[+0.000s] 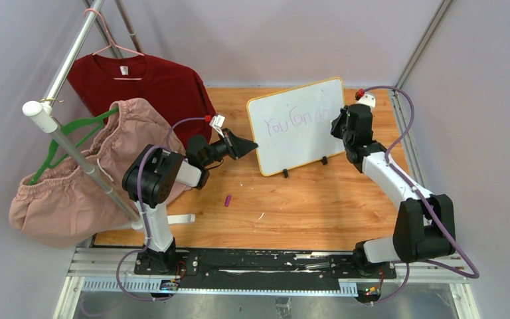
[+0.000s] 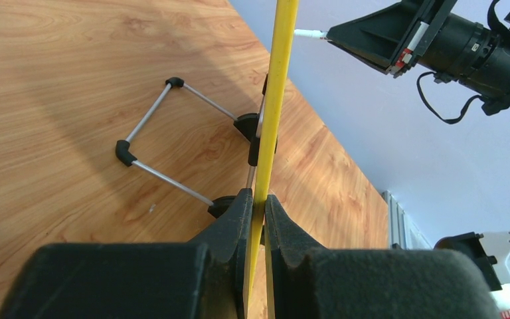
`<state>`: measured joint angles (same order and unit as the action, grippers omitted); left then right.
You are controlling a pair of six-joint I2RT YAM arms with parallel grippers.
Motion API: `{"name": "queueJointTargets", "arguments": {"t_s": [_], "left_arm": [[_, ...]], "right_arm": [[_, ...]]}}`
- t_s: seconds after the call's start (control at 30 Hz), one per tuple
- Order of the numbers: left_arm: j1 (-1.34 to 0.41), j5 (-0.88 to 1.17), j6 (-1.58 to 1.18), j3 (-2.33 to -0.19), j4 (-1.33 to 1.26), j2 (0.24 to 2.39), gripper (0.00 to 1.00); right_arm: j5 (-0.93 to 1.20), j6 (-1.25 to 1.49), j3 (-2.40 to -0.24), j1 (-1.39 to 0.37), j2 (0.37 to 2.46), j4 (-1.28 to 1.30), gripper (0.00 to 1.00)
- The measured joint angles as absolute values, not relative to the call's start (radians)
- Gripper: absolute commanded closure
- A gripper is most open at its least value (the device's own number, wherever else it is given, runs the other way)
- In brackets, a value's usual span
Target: Write a sentence on the whiteboard
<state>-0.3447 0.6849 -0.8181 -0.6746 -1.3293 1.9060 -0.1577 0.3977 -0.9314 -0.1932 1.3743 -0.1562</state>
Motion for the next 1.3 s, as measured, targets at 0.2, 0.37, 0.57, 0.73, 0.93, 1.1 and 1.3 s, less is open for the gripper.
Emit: {"name": "queueJointTargets", "arguments": {"t_s": [0.2, 0.37, 0.57, 0.73, 0.93, 1.1, 1.3], "left_arm": [[-0.346, 0.685, -0.818, -0.675, -1.329, 1.904, 1.0], [-0.347, 0.685, -0.818, -0.674, -1.329, 1.903, 1.0], [-0.35, 0.685, -0.815, -0.673, -1.329, 1.903, 1.0], [-0.35, 0.685, -0.812, -0.673, -1.328, 1.903, 1.0], [-0.35, 0.684, -0.794, -0.673, -1.302, 1.892, 0.87], [-0.35, 0.679, -0.793, -0.671, -1.291, 1.888, 0.68], [-0.35, 0.669, -0.79, -0.655, -1.276, 1.875, 0.52]], "right_arm": [[-0.155, 0.401, -0.925, -0.193, 1.373, -0.156, 1.0], [-0.14, 0.406, -0.925, -0.193, 1.373, -0.157, 1.0], [-0.107, 0.426, -0.925, -0.196, 1.373, -0.162, 1.0], [-0.104, 0.431, -0.925, -0.2, 1.369, -0.159, 1.0], [-0.192, 0.431, -0.871, -0.204, 1.201, -0.112, 1.0], [-0.221, 0.426, -0.861, -0.204, 1.019, -0.088, 1.0], [-0.163, 0.394, -0.846, -0.237, 0.923, -0.03, 1.0]]}}
